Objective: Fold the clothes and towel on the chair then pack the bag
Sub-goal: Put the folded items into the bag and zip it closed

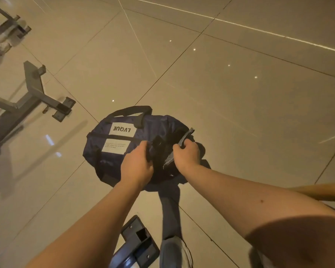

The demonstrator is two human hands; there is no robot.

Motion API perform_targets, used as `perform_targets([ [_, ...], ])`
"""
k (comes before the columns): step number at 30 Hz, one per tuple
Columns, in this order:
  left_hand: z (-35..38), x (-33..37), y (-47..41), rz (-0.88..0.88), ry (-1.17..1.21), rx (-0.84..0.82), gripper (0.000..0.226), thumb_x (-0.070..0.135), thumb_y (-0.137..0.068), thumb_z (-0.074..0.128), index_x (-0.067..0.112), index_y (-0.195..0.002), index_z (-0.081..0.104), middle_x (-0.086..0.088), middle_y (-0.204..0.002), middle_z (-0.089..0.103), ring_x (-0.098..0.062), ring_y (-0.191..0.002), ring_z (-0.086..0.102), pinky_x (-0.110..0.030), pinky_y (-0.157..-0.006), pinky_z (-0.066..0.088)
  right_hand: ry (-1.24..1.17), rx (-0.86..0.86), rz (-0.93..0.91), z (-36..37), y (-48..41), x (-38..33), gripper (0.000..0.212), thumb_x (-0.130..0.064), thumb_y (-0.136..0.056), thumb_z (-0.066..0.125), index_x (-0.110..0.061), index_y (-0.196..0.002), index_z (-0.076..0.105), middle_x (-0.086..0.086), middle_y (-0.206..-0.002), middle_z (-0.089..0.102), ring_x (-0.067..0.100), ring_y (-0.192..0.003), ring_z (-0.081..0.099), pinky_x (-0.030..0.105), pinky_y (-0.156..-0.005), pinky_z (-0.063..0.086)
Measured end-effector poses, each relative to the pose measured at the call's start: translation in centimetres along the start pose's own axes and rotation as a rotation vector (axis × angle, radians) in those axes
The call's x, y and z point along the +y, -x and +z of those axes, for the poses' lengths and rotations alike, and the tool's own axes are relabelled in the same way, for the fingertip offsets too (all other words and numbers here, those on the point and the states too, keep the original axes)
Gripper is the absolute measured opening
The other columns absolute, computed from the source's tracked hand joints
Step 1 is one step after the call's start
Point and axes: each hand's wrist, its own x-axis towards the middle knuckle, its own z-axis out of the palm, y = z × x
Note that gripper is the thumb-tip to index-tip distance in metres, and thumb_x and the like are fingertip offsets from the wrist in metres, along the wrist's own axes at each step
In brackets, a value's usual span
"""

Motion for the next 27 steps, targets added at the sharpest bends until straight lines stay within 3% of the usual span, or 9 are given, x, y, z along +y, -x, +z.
perform_targets([
  [4,-0.7,2.5,-1.8,0.348,-0.077,0.079,0.072,0.036,-0.084,0.067,0.022,-0.149,0.038,-0.006,-0.158,0.035,-0.030,-0.141,0.036,-0.049,-0.115,0.037,-0.074,-0.061,-0.052,-1.5,-1.1,-0.1,0.020,-0.011,-0.090,0.063,-0.021,-0.104,0.052,0.004,-0.099,0.064,0.025,-0.090,0.064,0.038,-0.078,0.055],
  [8,-0.5,4.3,-3.9,0.462,-0.250,-0.046,0.058,0.018,-0.096,0.058,0.022,-0.152,0.042,-0.001,-0.161,0.034,-0.027,-0.144,0.033,-0.051,-0.107,0.048,-0.132,-0.206,-0.085,-1.7,-1.6,0.6,0.064,-0.011,-0.089,0.067,-0.027,-0.147,0.043,0.008,-0.119,0.068,0.025,-0.112,0.065,0.041,-0.097,0.055],
  [11,-0.6,3.3,-4.6,0.301,-0.148,-0.076,0.043,0.010,-0.097,0.054,0.019,-0.139,0.055,0.002,-0.152,0.045,-0.025,-0.131,0.050,-0.047,-0.098,0.053,-0.184,-0.303,-0.126,-2.0,-2.0,0.5,0.071,-0.008,-0.090,0.068,-0.026,-0.152,0.039,0.005,-0.099,0.069,0.021,-0.101,0.067,0.041,-0.095,0.057],
  [14,-1.0,2.5,-5.3,0.152,-0.057,-0.103,0.025,0.033,-0.097,0.052,0.021,-0.115,0.065,0.003,-0.124,0.063,-0.020,-0.106,0.062,-0.039,-0.089,0.053,-0.126,-0.392,-0.171,-1.3,-1.7,-0.2,0.078,-0.003,-0.091,0.065,-0.023,-0.158,0.030,0.004,-0.080,0.058,0.016,-0.081,0.059,0.034,-0.087,0.057],
  [18,-2.0,2.5,-6.6,0.054,-0.020,-0.175,0.055,0.071,-0.091,0.052,0.020,-0.080,0.069,0.003,-0.077,0.069,-0.015,-0.071,0.065,-0.033,-0.065,0.050,-0.060,-0.490,-0.212,0.0,-1.2,-0.8,0.081,-0.002,-0.092,0.061,-0.028,-0.160,0.024,0.002,-0.145,0.055,0.020,-0.129,0.054,0.027,-0.102,0.048],
  [20,-2.3,2.3,-7.1,0.040,0.011,-0.239,0.051,0.067,-0.091,0.059,0.019,-0.089,0.074,0.003,-0.083,0.071,-0.013,-0.076,0.066,-0.031,-0.068,0.051,-0.089,-0.517,-0.200,0.4,-1.2,-0.6,0.081,-0.004,-0.094,0.061,-0.030,-0.160,0.022,0.002,-0.113,0.067,0.012,-0.095,0.063,0.018,-0.079,0.054],
  [22,-2.4,2.0,-7.7,0.045,-0.004,-0.318,0.043,0.057,-0.092,0.066,0.018,-0.106,0.077,0.000,-0.094,0.074,-0.015,-0.085,0.068,-0.033,-0.079,0.055,-0.174,-0.542,-0.121,0.5,-1.4,-0.1,0.081,-0.004,-0.094,0.061,-0.028,-0.160,0.021,0.001,-0.076,0.050,0.009,-0.068,0.051,0.021,-0.066,0.058],
  [24,-2.3,1.7,-8.2,0.040,-0.057,-0.362,0.039,0.049,-0.091,0.071,0.016,-0.113,0.076,-0.002,-0.102,0.075,-0.018,-0.092,0.069,-0.036,-0.086,0.056,-0.270,-0.576,-0.003,0.4,-1.4,-0.1,0.078,0.000,-0.094,0.059,-0.028,-0.159,0.026,0.004,-0.079,0.051,0.013,-0.067,0.053,0.029,-0.068,0.062],
  [27,-1.6,1.7,-8.0,0.018,-0.152,-0.309,0.014,0.034,-0.088,0.072,0.021,-0.088,0.074,0.002,-0.083,0.072,-0.018,-0.079,0.067,-0.036,-0.074,0.058,-0.366,-0.539,0.105,0.0,-1.6,-0.3,0.062,0.008,-0.095,0.052,-0.019,-0.150,0.046,0.011,-0.084,0.063,0.018,-0.061,0.060,0.028,-0.059,0.061],
])
